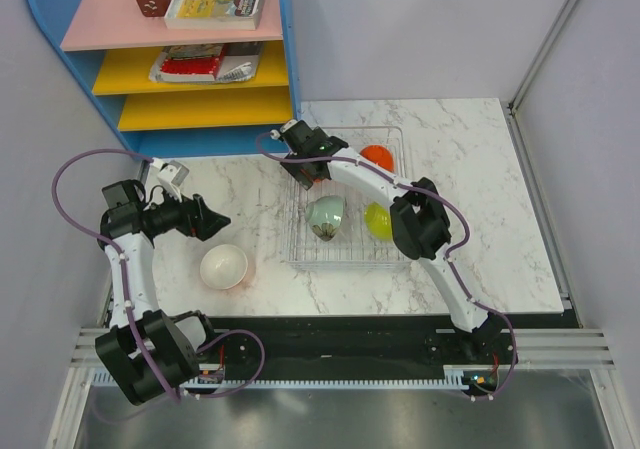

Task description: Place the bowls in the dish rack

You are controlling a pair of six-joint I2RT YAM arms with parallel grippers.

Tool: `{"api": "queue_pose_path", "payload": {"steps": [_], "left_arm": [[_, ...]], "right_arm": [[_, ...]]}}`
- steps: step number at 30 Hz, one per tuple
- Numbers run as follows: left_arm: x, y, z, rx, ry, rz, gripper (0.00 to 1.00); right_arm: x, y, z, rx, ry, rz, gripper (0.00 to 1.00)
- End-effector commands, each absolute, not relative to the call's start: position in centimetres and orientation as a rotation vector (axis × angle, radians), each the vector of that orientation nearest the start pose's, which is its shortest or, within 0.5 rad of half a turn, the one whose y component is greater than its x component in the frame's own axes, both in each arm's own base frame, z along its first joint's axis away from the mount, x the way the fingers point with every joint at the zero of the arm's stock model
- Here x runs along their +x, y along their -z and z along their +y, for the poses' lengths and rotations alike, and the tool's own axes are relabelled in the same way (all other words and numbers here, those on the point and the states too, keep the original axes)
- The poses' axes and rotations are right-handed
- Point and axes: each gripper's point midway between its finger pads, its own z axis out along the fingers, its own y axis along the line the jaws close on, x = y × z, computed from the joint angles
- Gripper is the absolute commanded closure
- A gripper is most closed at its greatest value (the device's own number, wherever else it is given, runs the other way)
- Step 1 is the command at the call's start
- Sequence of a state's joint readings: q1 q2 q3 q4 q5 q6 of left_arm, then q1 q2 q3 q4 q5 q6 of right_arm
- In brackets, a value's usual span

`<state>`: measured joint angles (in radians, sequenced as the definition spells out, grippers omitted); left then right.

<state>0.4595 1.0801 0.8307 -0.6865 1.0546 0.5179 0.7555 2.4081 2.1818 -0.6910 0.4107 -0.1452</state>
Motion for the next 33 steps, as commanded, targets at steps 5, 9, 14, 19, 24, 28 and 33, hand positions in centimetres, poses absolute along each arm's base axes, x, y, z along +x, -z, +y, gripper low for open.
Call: {"api": "queue_pose_path", "payload": {"steps": [5, 9, 14, 19, 24, 28, 33], "left_arm": [[26.5, -18.3, -3.0, 0.491, 0.735, 1.957, 0.0], [26.8, -18.2, -2.2, 0.491, 0.667, 1.983, 0.0], [26.9, -17.1, -0.5, 0.489, 0.524, 2.049, 0.0], [26.6, -16.0, 1.4, 0.5, 0.368, 2.11, 0.0], [25.1, -14.7, 1.9, 0.548, 0.316, 2.181, 0.0], [23.6, -12.6, 2.9, 0.63, 0.258, 2.273, 0.0], [22.2, -10.2, 3.0, 0.729, 0.293, 2.354, 0.0]], "right_arm": [[48.3, -12.2, 34.2, -0.8, 0.302, 2.13, 0.03], [49.0, -15.0, 32.8, -0.74, 0.39, 2.064, 0.03], [50.2, -18.1, 29.9, -0.622, 0.545, 1.994, 0.03], [50.7, -19.1, 28.2, -0.533, 0.556, 1.988, 0.03], [49.9, -18.7, 28.4, -0.546, 0.437, 2.038, 0.03], [48.8, -20.1, 28.6, -0.556, 0.361, 2.04, 0.02], [47.1, -23.2, 28.0, -0.559, 0.285, 2.021, 0.02]]}}
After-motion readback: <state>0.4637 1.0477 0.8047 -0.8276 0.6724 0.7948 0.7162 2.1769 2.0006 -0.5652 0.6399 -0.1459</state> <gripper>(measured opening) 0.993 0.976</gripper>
